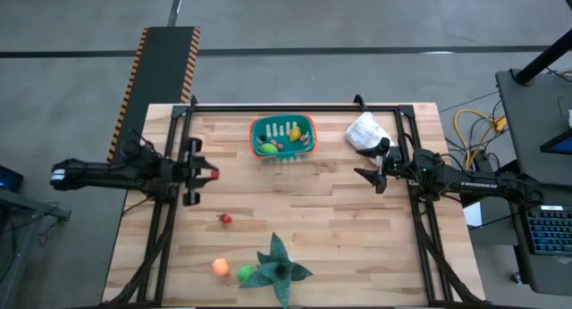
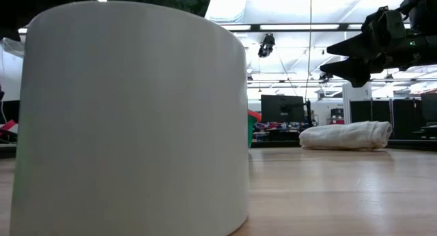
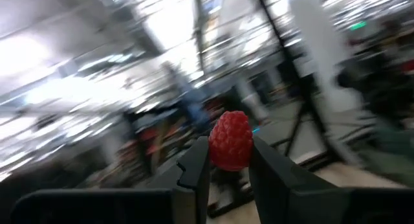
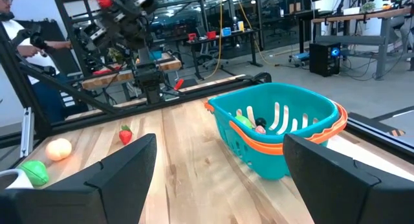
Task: Pick and placing Produce into tupperware
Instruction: Put the red raspberry toy into the bin
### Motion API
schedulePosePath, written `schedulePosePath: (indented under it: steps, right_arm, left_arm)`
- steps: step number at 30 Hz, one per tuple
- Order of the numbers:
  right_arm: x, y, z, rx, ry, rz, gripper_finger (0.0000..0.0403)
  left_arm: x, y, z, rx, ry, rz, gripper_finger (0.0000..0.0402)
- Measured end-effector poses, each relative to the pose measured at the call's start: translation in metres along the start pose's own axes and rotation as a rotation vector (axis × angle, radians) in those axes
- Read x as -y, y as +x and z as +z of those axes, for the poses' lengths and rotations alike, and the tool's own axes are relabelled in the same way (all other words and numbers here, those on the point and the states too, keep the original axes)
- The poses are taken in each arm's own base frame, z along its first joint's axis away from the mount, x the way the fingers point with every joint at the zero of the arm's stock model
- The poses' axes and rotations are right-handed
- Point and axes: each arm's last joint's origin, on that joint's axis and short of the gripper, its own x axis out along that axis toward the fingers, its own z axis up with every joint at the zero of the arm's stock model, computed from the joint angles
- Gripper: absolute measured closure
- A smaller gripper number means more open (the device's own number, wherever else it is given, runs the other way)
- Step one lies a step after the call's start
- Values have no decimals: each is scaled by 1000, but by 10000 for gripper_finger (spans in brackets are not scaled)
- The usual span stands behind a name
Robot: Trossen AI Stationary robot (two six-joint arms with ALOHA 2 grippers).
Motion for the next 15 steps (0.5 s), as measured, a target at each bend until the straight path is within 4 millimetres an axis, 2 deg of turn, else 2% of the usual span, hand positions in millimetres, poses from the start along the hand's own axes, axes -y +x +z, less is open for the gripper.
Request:
schedulePosePath:
  steps: [4,9,15]
  right_arm:
    - [0,0,0,0,0,-1,76]
    - [0,0,0,0,0,-1,76]
    - [0,0,0,0,0,0,76]
  left_arm:
    - [-6,4,-4,-108,-5,194,336]
    - [-16,6,-7,-222,-40,517,336]
    - [-20,11,-17,-365,-4,778,336]
